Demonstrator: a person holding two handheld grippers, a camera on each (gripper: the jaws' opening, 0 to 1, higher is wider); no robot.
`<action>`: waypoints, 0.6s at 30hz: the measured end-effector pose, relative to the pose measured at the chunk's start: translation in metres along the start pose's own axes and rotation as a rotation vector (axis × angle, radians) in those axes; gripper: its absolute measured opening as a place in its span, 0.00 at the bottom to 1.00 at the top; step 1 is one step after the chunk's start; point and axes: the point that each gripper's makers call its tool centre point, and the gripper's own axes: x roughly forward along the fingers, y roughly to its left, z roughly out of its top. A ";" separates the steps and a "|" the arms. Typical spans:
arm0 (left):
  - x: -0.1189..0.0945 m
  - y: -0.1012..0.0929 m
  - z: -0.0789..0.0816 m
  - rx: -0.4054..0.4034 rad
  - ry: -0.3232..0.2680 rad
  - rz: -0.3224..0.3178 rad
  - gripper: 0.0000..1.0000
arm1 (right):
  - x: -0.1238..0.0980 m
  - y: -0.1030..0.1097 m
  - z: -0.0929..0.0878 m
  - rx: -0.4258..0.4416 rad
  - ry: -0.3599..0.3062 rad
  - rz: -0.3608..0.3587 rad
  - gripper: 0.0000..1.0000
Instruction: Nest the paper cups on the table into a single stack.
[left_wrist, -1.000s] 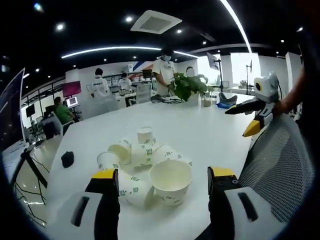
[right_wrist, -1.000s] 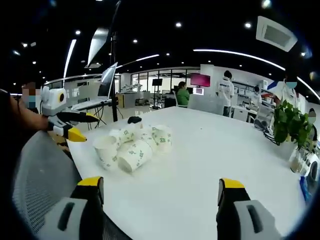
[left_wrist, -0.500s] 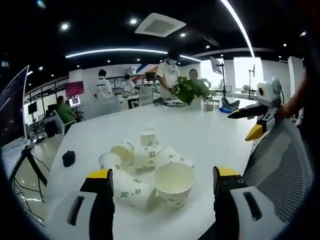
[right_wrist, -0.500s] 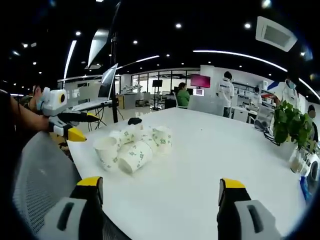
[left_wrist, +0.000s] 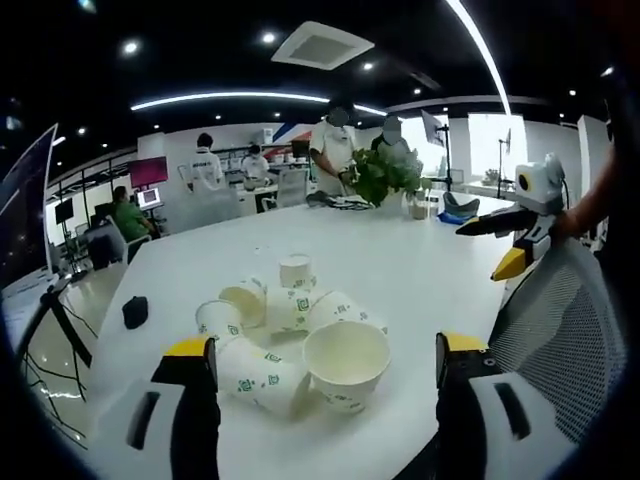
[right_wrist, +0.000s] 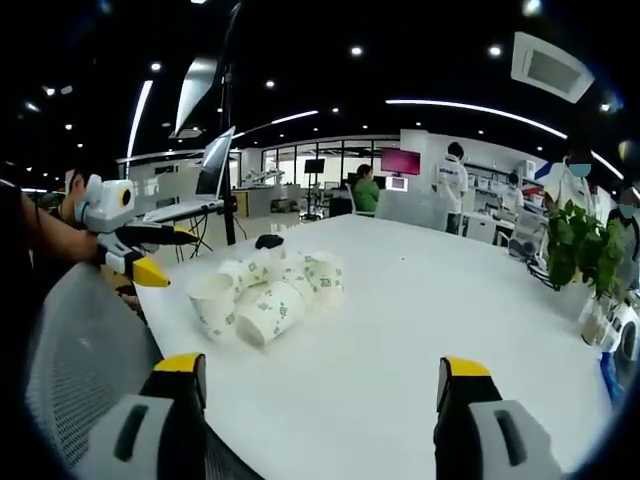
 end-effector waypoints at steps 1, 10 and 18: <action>0.000 0.000 0.000 0.000 0.000 0.001 0.90 | 0.000 0.000 0.000 0.000 0.001 0.000 0.97; -0.001 0.003 0.003 -0.003 -0.015 0.021 0.96 | 0.000 -0.001 -0.003 0.004 0.005 0.003 0.97; 0.001 -0.002 0.000 0.001 0.000 -0.005 0.98 | 0.000 -0.001 -0.004 0.004 0.005 0.008 0.97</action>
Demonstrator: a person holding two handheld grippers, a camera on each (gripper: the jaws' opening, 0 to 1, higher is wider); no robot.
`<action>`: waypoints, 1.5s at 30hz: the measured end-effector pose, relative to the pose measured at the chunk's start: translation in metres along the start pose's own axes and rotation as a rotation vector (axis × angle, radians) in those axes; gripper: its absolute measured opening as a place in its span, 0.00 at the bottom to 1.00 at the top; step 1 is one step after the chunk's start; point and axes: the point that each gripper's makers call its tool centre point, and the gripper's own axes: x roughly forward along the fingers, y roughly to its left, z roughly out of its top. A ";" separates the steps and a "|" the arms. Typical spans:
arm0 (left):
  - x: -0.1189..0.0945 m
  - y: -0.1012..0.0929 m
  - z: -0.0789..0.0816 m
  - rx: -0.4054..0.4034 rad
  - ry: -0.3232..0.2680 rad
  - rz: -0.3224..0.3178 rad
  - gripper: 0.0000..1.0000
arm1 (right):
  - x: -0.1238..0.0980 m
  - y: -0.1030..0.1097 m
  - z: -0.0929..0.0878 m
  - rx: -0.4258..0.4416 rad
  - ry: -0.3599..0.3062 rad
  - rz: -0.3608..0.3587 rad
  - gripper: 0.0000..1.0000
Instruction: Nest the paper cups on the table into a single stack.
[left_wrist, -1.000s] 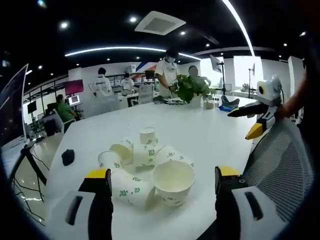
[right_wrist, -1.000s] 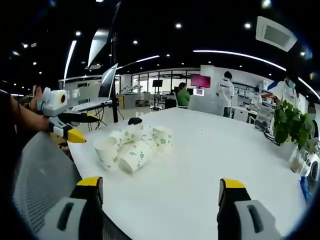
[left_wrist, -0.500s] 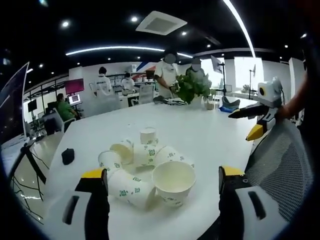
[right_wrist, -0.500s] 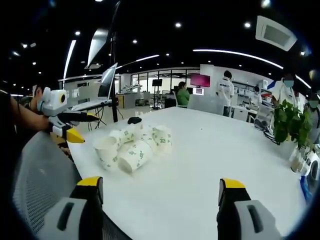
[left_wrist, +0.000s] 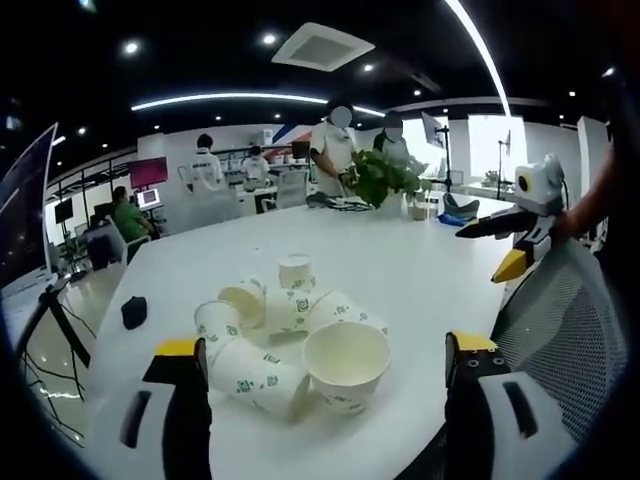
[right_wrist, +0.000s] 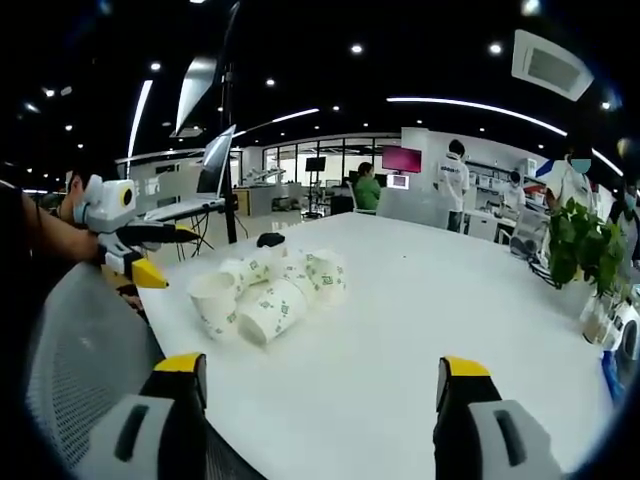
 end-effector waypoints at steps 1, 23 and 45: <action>0.000 0.000 0.000 0.000 0.002 -0.002 0.98 | 0.000 0.000 0.000 0.000 0.000 0.000 0.97; 0.000 -0.002 0.000 -0.041 0.044 -0.031 0.65 | -0.002 -0.002 0.007 0.000 -0.024 -0.022 0.97; 0.012 0.018 -0.013 -0.090 0.134 0.002 0.34 | -0.002 -0.001 0.004 -0.009 -0.009 -0.017 0.96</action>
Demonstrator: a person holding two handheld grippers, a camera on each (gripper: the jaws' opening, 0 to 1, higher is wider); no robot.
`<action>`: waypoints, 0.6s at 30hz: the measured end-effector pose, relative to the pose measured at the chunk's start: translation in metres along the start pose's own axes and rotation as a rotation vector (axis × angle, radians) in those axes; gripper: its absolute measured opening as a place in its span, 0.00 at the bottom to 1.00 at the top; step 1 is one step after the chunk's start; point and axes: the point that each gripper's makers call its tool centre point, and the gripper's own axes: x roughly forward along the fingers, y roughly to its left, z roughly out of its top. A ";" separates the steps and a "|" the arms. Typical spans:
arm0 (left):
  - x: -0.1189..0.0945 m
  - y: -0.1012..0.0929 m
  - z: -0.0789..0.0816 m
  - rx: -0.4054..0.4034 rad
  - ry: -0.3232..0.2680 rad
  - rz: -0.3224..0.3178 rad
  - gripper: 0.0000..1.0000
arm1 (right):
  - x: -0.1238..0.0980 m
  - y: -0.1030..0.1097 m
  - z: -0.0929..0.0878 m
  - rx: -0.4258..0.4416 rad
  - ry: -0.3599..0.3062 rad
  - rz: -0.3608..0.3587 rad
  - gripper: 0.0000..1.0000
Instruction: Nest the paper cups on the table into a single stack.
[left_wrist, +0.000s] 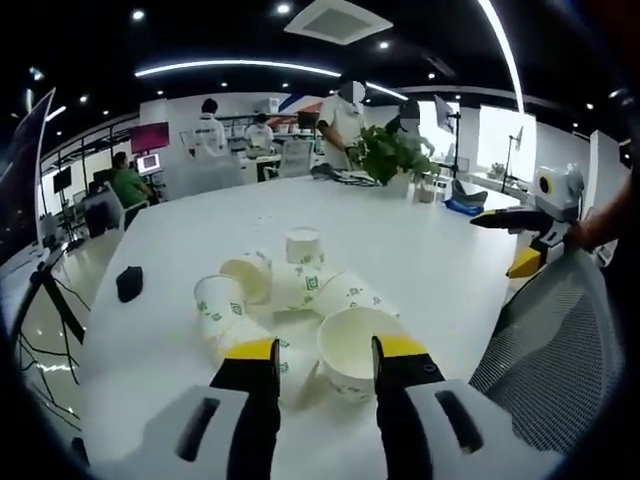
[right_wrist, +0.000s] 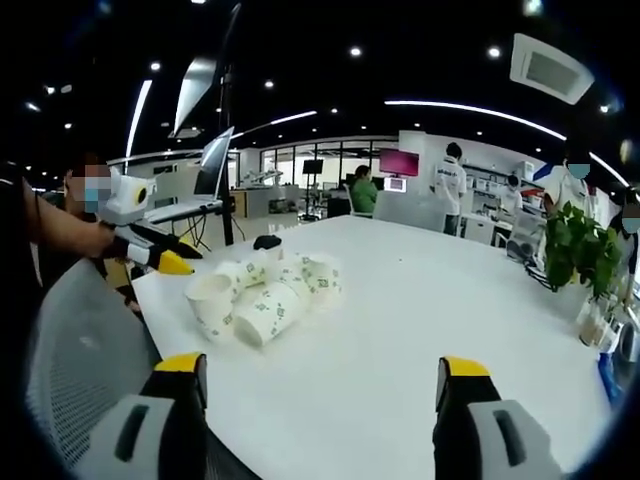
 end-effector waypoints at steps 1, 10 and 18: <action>0.001 0.000 0.000 -0.003 0.002 0.002 0.34 | 0.000 0.000 0.000 0.000 0.001 -0.001 0.96; 0.012 0.003 -0.006 -0.045 0.054 0.003 0.23 | 0.000 0.000 -0.002 -0.002 0.013 -0.001 0.95; 0.020 0.010 -0.009 -0.049 0.086 0.004 0.12 | 0.000 -0.001 -0.003 0.002 0.019 -0.005 0.93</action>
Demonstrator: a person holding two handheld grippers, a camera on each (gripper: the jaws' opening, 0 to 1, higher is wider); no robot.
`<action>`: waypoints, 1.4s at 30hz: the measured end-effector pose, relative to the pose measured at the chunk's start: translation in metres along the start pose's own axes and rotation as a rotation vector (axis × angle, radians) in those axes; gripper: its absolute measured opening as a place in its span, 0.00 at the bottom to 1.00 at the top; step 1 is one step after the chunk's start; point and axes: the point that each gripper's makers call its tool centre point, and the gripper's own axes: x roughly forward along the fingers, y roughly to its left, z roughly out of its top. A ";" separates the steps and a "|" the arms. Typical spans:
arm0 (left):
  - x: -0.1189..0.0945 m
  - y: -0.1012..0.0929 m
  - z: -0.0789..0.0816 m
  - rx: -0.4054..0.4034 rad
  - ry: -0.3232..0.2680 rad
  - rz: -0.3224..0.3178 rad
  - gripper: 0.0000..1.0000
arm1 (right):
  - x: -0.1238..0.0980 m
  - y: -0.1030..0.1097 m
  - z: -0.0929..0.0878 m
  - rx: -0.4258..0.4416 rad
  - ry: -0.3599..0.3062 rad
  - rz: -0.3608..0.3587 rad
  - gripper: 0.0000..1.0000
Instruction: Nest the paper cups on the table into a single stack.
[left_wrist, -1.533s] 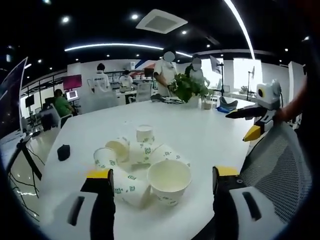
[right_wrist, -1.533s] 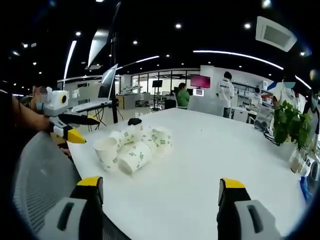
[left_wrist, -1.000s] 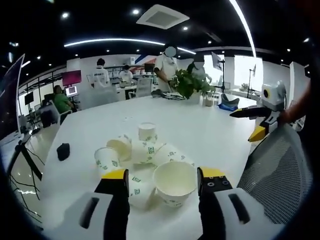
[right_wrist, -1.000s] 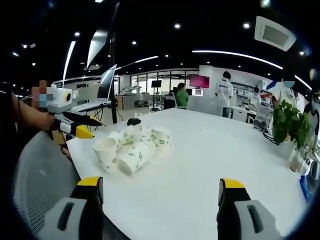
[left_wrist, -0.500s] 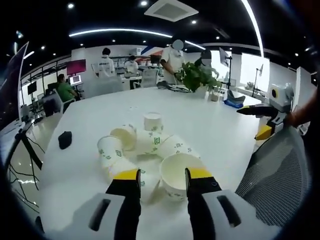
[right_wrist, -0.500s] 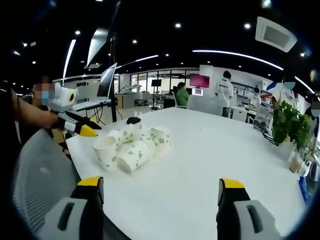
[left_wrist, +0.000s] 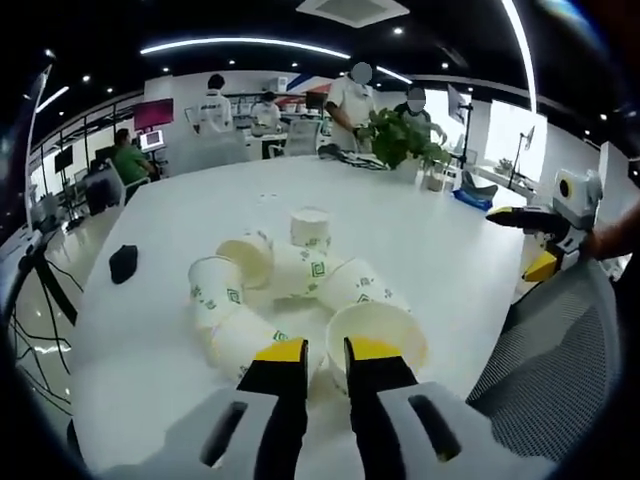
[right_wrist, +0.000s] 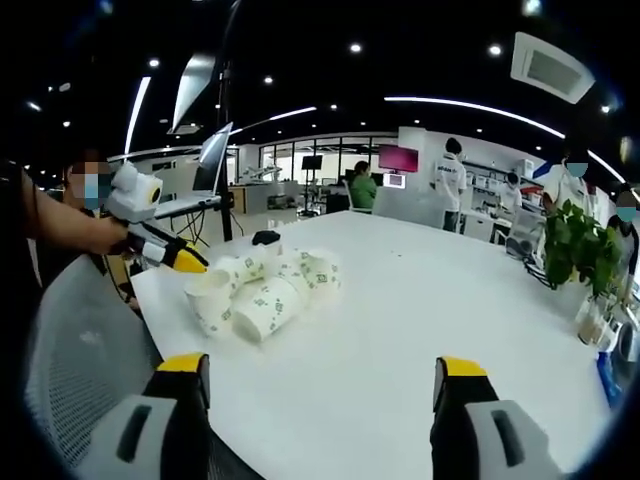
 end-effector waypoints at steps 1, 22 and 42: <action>0.001 0.001 0.000 -0.001 0.003 -0.002 0.12 | 0.000 0.000 0.000 0.000 0.000 0.000 0.93; 0.022 -0.005 -0.006 0.056 0.085 -0.052 0.00 | 0.001 -0.001 -0.005 0.001 0.021 0.005 0.90; 0.031 -0.045 0.005 0.017 0.098 -0.154 0.00 | 0.002 -0.001 -0.008 0.001 0.030 0.010 0.88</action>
